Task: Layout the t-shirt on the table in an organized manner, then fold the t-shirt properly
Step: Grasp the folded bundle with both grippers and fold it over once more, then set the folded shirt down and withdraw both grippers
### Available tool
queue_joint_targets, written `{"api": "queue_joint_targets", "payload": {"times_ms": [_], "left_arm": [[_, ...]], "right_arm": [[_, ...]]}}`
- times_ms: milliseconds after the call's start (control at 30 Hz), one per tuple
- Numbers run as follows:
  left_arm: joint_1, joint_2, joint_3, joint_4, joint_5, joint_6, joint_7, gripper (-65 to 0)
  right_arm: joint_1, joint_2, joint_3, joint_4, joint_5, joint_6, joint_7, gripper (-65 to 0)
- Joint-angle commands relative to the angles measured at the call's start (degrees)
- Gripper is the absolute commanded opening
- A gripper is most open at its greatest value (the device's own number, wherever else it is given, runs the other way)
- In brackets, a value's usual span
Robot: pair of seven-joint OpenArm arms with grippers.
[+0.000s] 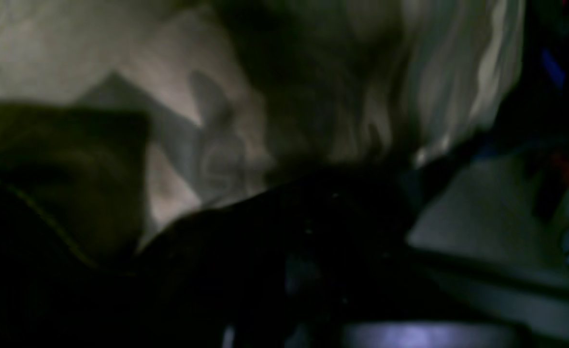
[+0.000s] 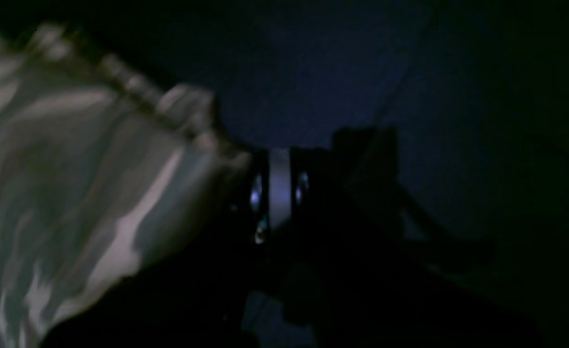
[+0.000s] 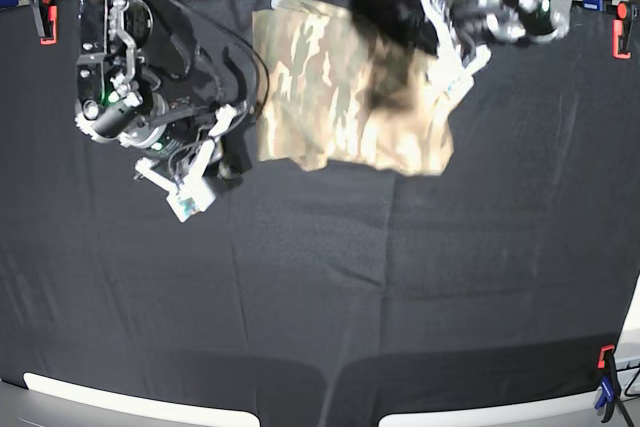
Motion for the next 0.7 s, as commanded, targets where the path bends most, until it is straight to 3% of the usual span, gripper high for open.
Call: {"api": "queue_joint_targets", "payload": {"times_ms": [0,267,500,667], "left_arm": [[-1.62,-0.39,-0.31,-1.36,5.14,3.93,1.49,-65.0],[-13.86,-0.37,-0.31,-7.96,12.7,10.23,-9.7,-65.0],[-21.81,-0.02,-0.2,-16.59,12.74,11.17,-16.52,-65.0],[-26.27,2.1,-0.2,-22.16,11.91,11.37,-16.5,-65.0]], "right_arm": [[0.81,0.33,0.22,0.92,0.94,0.63,1.18,-65.0],[0.74,0.31,-0.48,0.92,3.1,1.31,-0.52,-65.0],[0.07,0.31,-9.66,0.94,3.96,1.97,-2.91,-65.0],[-1.81,0.33,-15.96,0.94,3.91,0.44,-3.41,-65.0]]}}
